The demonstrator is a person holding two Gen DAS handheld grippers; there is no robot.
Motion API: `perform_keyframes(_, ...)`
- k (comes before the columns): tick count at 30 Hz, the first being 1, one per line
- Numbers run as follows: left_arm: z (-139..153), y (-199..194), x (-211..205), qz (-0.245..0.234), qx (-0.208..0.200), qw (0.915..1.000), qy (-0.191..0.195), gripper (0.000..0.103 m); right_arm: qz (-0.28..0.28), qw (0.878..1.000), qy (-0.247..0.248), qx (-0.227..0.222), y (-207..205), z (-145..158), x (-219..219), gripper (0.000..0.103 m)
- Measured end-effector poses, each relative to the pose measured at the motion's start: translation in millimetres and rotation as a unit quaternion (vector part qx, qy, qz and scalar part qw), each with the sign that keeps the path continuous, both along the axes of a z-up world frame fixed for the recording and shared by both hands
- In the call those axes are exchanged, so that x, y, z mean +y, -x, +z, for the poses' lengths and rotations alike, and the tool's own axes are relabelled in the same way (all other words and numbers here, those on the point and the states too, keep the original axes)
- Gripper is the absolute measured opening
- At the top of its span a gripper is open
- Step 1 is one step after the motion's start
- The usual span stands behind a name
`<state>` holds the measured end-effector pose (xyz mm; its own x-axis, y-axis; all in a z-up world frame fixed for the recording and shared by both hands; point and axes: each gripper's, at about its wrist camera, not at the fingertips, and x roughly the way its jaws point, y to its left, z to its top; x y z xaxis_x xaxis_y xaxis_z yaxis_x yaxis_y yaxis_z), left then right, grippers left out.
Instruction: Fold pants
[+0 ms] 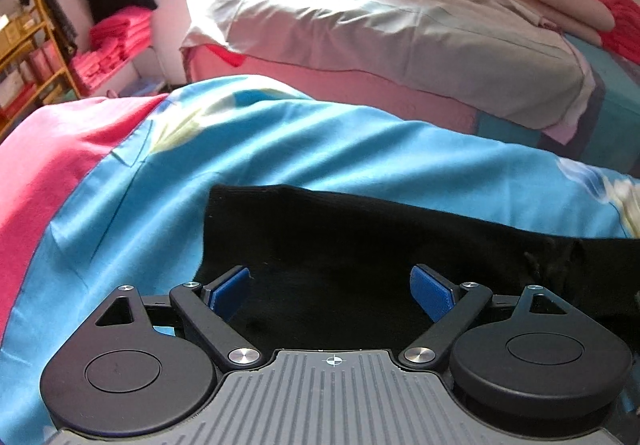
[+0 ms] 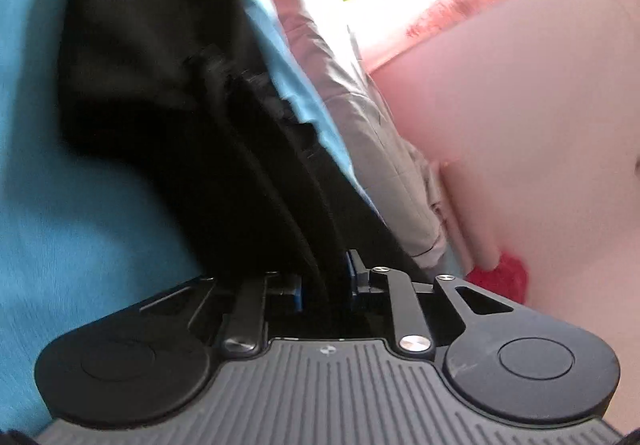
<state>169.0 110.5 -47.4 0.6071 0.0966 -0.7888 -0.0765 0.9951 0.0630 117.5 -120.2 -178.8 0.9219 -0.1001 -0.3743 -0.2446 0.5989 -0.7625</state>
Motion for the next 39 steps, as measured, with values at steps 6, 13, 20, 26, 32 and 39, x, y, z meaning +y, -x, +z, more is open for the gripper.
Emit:
perform_keyframes(6, 5, -5, -23, -0.015, -0.018, 0.9996, 0.019, 0.103, 0.043, 0.999, 0.000, 0.006, 10, -2, 17, 0.022)
perform_keyframes(13, -26, -26, -97, -0.057, -0.009, 0.9976, 0.037, 0.103, 0.034, 0.999, 0.005, 0.000, 5, -8, 17, 0.038)
perform_keyframes(20, -74, -20, -120, -0.076, -0.006, 0.9969, -0.020, 0.103, -0.003, 1.000, -0.001, -0.028, 26, 6, -36, 0.063)
perform_keyframes(26, -74, -25, -119, -0.078, 0.005, 0.9968, -0.016, 0.103, -0.126, 0.988, -0.075, -0.058, 33, 24, -104, 0.065)
perform_keyframes(32, -74, -26, -123, -0.075, 0.004, 0.9968, -0.027, 0.103, -0.040, 0.996, 0.022, -0.080, 9, 11, -60, 0.066)
perform_keyframes(39, -74, -25, -126, -0.088, 0.003, 0.9955, -0.036, 0.103, -0.195, 0.971, -0.130, -0.039, -27, 37, -127, 0.070)
